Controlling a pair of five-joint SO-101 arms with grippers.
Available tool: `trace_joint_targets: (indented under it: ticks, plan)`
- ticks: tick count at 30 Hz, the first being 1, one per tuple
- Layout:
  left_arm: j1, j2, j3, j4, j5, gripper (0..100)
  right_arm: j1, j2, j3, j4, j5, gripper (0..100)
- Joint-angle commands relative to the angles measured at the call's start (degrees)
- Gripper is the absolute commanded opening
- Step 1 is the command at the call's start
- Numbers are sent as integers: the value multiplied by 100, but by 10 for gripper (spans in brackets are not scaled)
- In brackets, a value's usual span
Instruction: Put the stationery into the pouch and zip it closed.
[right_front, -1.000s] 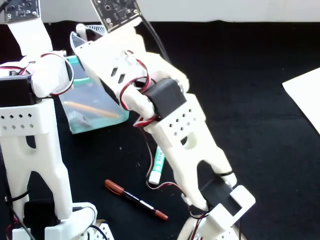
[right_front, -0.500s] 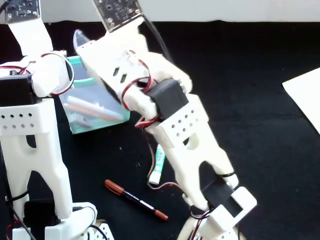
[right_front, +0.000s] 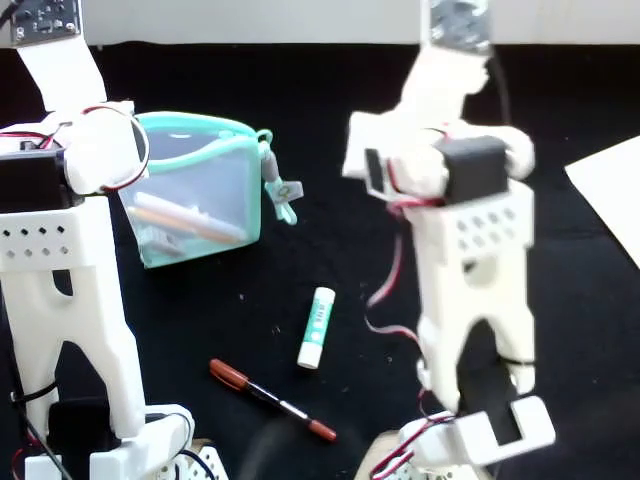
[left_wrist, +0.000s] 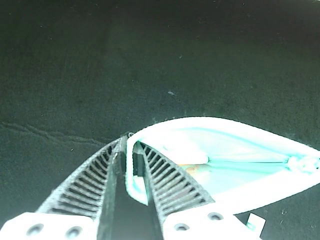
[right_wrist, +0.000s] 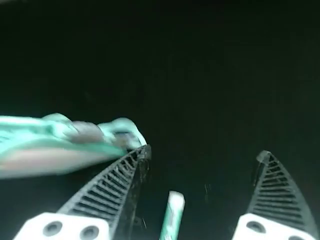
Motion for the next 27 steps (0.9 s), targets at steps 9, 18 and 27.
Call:
trace_joint_targets:
  ticks: [9, 18, 27]
  plan:
    - [268, 66, 207, 123, 26, 6, -1156, 1516, 2633, -549, -492, 315]
    - [233, 22, 163, 105, 26, 6, -1332, 2062, 3486, -1042, -905, 315]
    - [224, 22, 189, -88, 26, 6, -1385, 2211, 4075, -1569, -1495, 315]
